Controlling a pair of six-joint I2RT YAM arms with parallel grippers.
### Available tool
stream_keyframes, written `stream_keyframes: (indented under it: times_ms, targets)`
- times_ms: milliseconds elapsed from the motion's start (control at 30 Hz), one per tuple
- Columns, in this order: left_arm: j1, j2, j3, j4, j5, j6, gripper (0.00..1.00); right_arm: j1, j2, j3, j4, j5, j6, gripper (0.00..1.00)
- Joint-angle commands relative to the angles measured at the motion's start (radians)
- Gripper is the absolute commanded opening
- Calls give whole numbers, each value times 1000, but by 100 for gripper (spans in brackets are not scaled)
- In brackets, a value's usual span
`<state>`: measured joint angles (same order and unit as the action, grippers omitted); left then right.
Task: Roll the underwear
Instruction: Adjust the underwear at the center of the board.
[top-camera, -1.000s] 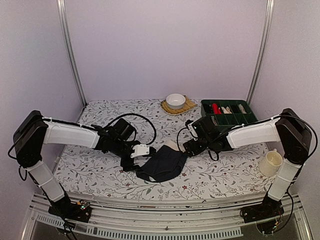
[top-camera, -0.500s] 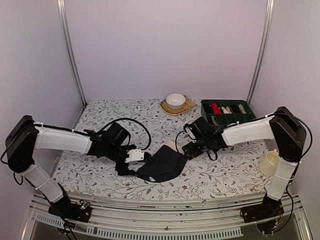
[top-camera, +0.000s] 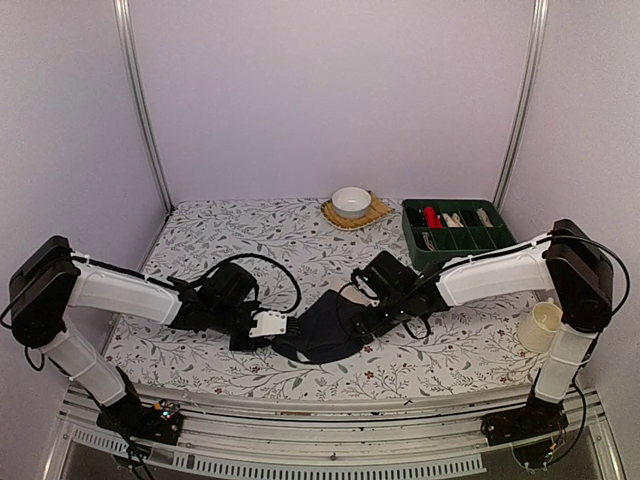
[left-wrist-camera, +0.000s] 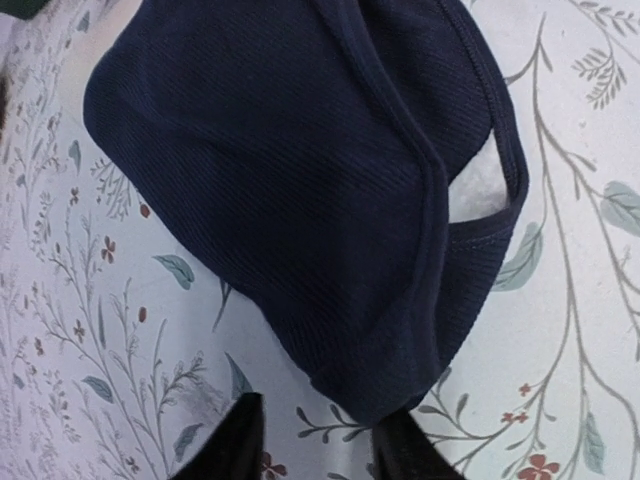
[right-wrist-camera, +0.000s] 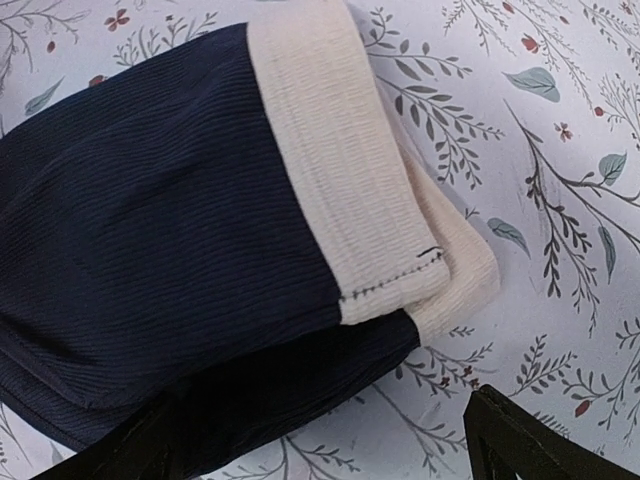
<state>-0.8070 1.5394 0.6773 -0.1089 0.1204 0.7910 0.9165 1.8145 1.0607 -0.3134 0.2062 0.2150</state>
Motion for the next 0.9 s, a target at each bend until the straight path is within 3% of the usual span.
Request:
stream_keyframes:
  times_ms: [0,167,233,367,500,867]
  targets:
    - [-7,23,-20,164,-130,-37,31,61,-65,22,-64,132,16,99]
    - [-5,24,-18,185,-129,-55,28,54,-47,35,-56,433,-183,99]
    - [-5,23,-24,204,-148,-58,23,39,-37,46,-40,444,-267,98]
    - [15,52,-14,268,-248,-72,11,30,-27,66,-40,390,-360,87]
    - [88,94,30,275,-277,-83,10,32,-23,53,-23,362,-399,74]
    - [177,134,109,261,-273,-100,38,91,56,84,32,325,-517,72]
